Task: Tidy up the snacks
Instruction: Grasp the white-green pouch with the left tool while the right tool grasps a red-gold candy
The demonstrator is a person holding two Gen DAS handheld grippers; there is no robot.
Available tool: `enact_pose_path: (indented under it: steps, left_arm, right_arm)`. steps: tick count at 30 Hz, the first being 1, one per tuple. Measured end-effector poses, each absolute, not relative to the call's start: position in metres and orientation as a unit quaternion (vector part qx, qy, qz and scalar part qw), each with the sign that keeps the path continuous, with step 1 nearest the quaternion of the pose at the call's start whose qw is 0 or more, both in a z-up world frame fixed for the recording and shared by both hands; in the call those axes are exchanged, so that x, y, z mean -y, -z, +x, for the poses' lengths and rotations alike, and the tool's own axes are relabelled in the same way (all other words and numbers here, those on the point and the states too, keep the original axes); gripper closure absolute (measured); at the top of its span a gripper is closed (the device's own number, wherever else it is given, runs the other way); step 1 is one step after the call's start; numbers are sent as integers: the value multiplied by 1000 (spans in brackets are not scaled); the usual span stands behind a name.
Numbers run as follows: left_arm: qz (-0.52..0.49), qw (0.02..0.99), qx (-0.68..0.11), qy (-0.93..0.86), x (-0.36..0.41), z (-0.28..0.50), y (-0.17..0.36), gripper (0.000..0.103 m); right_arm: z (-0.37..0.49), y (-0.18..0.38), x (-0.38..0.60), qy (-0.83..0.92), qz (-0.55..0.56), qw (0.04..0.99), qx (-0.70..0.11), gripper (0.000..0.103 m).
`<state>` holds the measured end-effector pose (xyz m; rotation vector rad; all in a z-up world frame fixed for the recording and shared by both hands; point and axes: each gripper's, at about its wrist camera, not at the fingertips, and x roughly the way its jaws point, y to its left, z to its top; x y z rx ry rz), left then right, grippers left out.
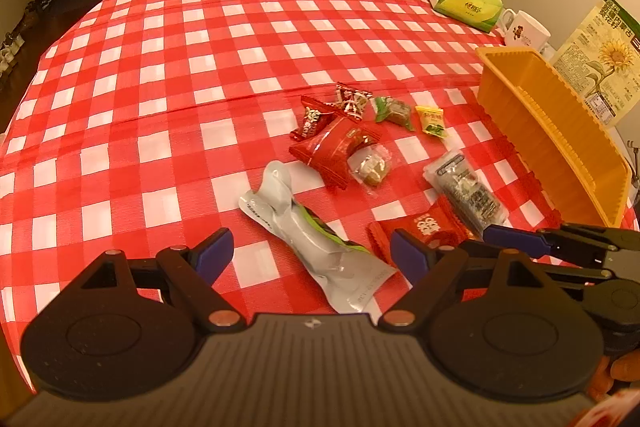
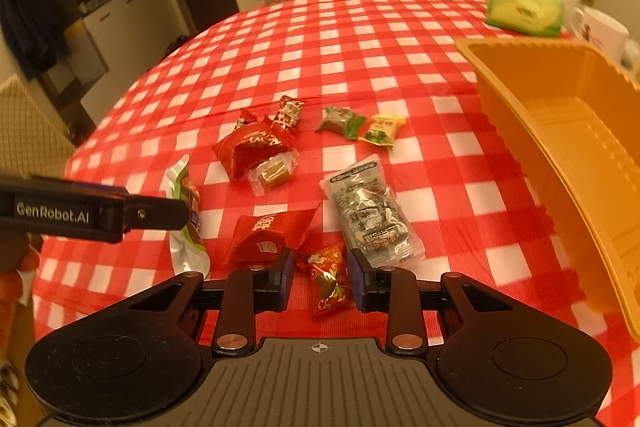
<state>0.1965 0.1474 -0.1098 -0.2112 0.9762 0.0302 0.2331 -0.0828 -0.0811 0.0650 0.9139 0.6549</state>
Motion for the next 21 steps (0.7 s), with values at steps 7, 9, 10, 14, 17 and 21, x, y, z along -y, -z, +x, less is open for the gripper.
enact_pose_path:
  steps: [7, 9, 10, 14, 17, 21]
  left_arm:
    - [-105, 875, -471, -15, -152, 201, 112, 19]
    - [-106, 875, -472, -14, -153, 203, 113, 19]
    - [-106, 875, -473, -13, -153, 203, 113, 19]
    - [-105, 874, -474, -11, -153, 206, 115, 19]
    - [-106, 873, -477, -12, -154, 208, 116, 19]
    - [-105, 871, -479, -10, -154, 211, 118, 19]
  right_arm:
    - [227, 83, 64, -324, -47, 847, -419, 72]
    - [225, 83, 60, -325, -70, 845, -418, 73]
    - [224, 83, 58, -324, -80, 844, -419, 73]
    - [223, 87, 56, -320, -93, 837, -433, 79]
    - [226, 89, 57, -315, -85, 838, -438, 80]
    - [229, 90, 56, -309, -79, 840, -438, 82]
